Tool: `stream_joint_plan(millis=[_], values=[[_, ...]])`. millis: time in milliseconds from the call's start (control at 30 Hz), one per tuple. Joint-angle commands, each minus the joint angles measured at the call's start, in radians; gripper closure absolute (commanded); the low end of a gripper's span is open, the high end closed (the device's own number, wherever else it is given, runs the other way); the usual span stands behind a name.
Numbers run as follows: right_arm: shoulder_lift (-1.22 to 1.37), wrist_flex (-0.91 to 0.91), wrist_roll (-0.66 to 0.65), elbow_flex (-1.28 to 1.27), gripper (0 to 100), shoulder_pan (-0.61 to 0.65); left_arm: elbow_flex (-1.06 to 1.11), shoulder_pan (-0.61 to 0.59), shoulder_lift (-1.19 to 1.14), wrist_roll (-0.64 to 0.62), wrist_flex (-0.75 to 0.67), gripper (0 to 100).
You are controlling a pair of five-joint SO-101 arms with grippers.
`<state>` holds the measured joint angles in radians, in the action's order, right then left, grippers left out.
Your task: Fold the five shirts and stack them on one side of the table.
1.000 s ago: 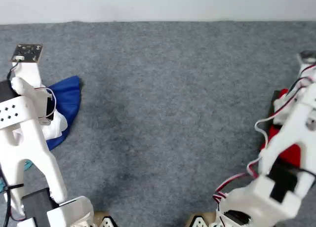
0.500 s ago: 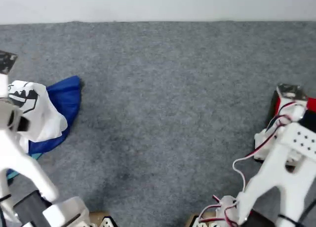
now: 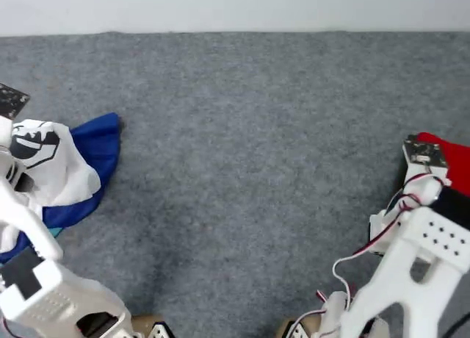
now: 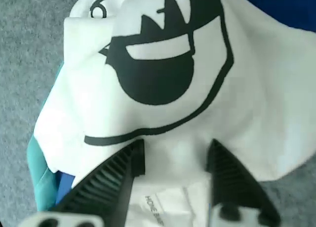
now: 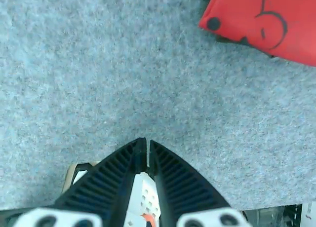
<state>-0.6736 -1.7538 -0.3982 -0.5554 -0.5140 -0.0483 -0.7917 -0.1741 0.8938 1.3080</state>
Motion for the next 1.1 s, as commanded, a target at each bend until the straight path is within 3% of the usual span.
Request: stream_joint_plan(millis=[0, 333, 700, 867, 1067], values=[[-0.068, -0.042, 0.008, -0.011, 99.0, 0.007, -0.036, 0.018, 0.006, 0.011, -0.055, 99], [-0.119, -0.039, 0.008, -0.077, 99.0, 0.008, -0.041, 0.121, 0.282, -0.002, -0.025, 99], [-0.119, -0.038, 0.008, -0.077, 99.0, 0.012, -0.041, 0.345, 0.548, -0.402, -0.124, 99], [-0.114, -0.038, 0.008, -0.078, 99.0, 0.012, -0.041, 0.505, 0.608, -0.470, -0.143, 99], [-0.111, -0.038, 0.008, -0.080, 99.0, 0.010, -0.042, 0.813, 0.658, -0.537, -0.130, 99]])
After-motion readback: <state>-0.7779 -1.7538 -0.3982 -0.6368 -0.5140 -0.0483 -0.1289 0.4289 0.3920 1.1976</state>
